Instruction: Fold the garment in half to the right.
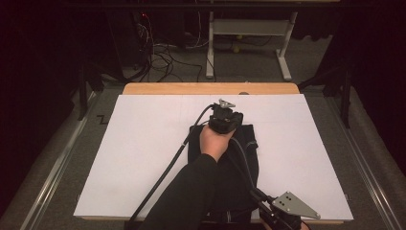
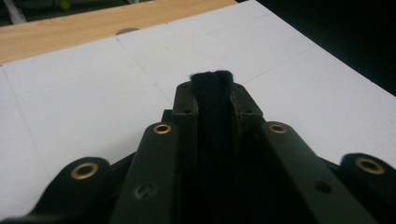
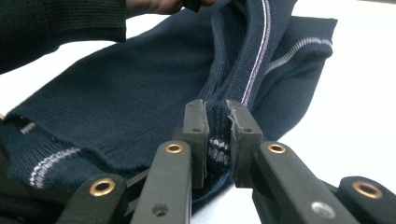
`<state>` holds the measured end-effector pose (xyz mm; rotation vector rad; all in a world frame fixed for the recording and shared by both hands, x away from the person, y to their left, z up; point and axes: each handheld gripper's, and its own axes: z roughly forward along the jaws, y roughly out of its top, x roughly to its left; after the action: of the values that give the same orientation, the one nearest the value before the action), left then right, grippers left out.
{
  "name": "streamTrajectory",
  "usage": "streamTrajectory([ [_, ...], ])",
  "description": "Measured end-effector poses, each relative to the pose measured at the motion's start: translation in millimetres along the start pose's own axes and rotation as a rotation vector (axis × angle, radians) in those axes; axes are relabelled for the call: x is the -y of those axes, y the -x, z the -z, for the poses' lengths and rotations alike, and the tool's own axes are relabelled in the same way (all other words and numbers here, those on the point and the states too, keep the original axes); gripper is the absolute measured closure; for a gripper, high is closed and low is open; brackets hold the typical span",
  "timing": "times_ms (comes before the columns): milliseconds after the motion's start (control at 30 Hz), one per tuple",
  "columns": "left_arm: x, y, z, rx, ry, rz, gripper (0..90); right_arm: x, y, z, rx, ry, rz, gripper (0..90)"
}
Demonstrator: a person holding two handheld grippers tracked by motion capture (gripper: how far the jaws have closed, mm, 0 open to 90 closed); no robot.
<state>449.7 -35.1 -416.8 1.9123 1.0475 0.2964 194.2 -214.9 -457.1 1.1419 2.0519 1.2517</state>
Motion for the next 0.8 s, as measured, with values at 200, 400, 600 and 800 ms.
streamTrajectory([
  [200,-6.1,2.8,10.5,0.015,0.041,-0.031,35.8,4.6,9.9,7.8,0.057,-0.013,-0.043,57.0],
  [400,-1.4,-7.8,41.2,-0.005,0.068,-0.079,19.2,1.1,15.1,14.3,0.068,0.037,-0.070,48.4],
  [600,25.2,-27.4,73.3,0.004,0.086,-0.079,11.7,-5.7,13.4,12.3,0.047,0.054,-0.050,48.7],
  [800,61.6,-44.9,106.8,0.019,0.105,-0.091,7.1,-16.0,14.6,-2.1,0.017,0.039,-0.028,54.7],
])
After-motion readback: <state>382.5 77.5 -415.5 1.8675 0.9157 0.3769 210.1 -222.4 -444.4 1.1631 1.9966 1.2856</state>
